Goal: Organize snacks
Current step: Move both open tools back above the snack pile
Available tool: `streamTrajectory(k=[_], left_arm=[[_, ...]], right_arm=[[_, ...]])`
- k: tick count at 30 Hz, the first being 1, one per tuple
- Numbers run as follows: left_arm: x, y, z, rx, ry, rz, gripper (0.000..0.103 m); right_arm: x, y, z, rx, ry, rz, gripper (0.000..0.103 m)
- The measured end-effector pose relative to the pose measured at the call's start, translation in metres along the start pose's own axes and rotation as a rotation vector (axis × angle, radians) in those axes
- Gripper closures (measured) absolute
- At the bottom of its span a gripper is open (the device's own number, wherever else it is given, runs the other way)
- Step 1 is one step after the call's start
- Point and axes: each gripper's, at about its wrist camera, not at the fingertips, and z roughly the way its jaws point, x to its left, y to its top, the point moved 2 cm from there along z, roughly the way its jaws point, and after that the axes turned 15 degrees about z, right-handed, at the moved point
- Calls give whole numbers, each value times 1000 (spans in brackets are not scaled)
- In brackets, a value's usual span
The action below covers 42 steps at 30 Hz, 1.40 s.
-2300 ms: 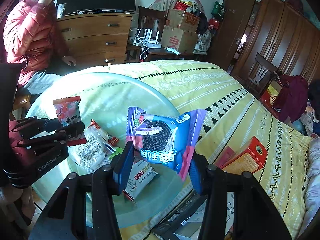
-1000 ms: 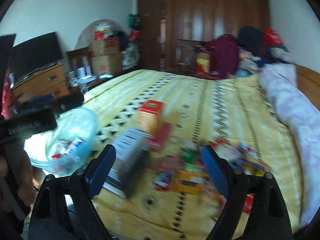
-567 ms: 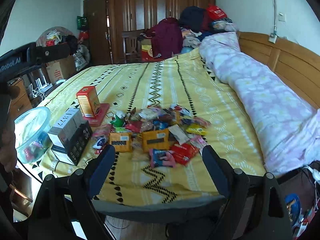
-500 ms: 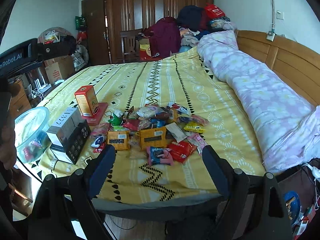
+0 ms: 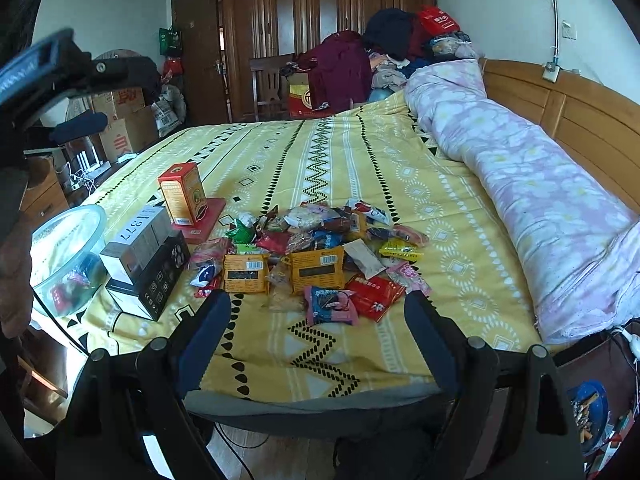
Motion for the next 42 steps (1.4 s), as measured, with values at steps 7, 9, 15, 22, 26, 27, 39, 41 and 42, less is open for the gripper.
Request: streamTrajectory(k=[7, 9, 15, 22, 26, 27, 39, 41, 42], left_arm=[[-1, -10, 4, 30, -47, -38, 0], [0, -11, 5, 34, -64, -44, 0], [8, -9, -4, 15, 183, 24, 0], [49, -13, -18, 18, 431, 8, 0], [60, -13, -29, 3, 513, 20, 0], [62, -13, -30, 2, 522, 19, 0], [59, -9, -28, -13, 574, 54, 0], [59, -9, -27, -8, 573, 52, 0], [59, -9, -27, -7, 575, 52, 0]], right_arm=[[2, -6, 4, 17, 12, -2, 13], [1, -7, 5, 18, 13, 3, 13], [-4, -9, 11, 33, 24, 22, 13], [6, -12, 25, 50, 73, 18, 13], [11, -15, 34, 68, 99, 13, 13], [11, -16, 36, 70, 102, 14, 13], [-1, -14, 43, 72, 99, 38, 13], [-1, -14, 43, 72, 99, 39, 13], [-2, -14, 44, 73, 100, 40, 13]])
